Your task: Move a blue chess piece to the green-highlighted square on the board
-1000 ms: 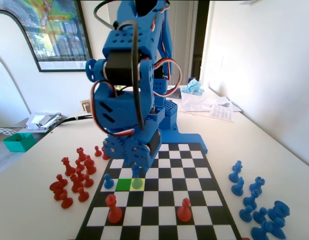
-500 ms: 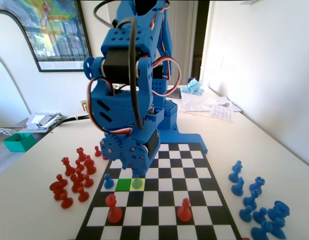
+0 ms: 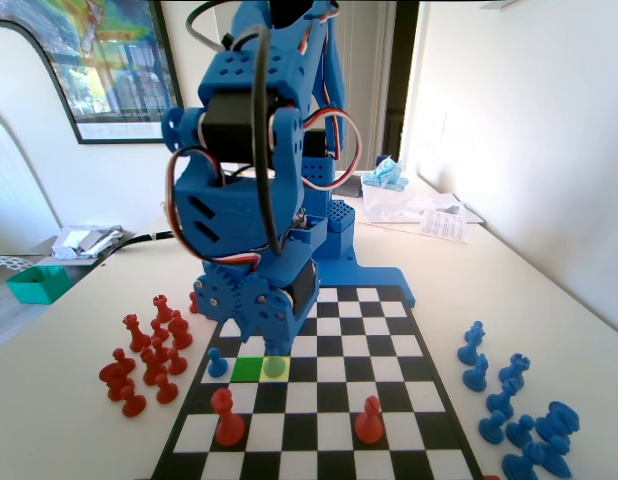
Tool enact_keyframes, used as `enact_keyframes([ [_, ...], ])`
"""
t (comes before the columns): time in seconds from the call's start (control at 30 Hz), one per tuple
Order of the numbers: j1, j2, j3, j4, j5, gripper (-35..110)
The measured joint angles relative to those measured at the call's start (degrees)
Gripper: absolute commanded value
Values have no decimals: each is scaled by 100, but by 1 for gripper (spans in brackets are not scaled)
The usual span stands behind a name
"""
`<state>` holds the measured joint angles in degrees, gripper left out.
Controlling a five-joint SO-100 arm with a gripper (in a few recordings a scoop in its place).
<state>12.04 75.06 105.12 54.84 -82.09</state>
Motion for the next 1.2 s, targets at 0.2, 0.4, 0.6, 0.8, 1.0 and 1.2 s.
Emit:
enact_keyframes([
  [0.2, 9, 0, 44, -105, 0, 16],
  [0.4, 9, -9, 132, -202, 0, 16],
  [0.6, 9, -26, 211, -316, 0, 16],
  [0.8, -105, -35, 246, -387, 0, 13],
  [1.0, -114, -35, 316, -360, 0, 8],
  [1.2, -114, -35, 316, -378, -53, 2],
])
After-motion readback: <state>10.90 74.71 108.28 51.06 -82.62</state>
